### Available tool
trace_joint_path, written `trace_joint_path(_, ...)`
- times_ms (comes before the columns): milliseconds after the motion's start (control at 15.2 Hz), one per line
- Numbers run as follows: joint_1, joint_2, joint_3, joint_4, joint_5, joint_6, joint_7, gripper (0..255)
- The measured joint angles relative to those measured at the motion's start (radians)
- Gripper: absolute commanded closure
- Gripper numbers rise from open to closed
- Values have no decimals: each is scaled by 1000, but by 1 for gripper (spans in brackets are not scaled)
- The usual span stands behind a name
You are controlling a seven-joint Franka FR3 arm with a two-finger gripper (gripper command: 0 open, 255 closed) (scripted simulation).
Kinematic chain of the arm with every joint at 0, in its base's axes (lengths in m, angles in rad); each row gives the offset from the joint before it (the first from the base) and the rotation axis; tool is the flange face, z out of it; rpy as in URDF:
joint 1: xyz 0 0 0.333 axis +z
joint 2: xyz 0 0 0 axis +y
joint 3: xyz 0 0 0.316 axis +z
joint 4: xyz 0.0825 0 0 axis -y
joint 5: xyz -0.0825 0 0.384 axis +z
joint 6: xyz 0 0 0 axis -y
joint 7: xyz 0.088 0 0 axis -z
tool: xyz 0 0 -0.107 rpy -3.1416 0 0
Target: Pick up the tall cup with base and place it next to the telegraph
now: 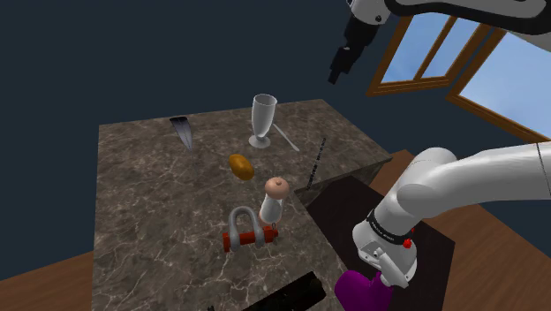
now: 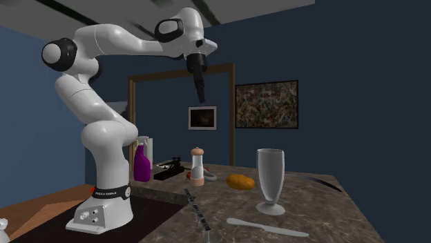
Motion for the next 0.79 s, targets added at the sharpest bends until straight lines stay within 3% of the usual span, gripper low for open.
trace_joint_path(198, 3, 36, -2, -5, 4, 38, 2, 0)
trace_joint_path(792, 30, 314, 3, 45, 43, 243, 18, 0)
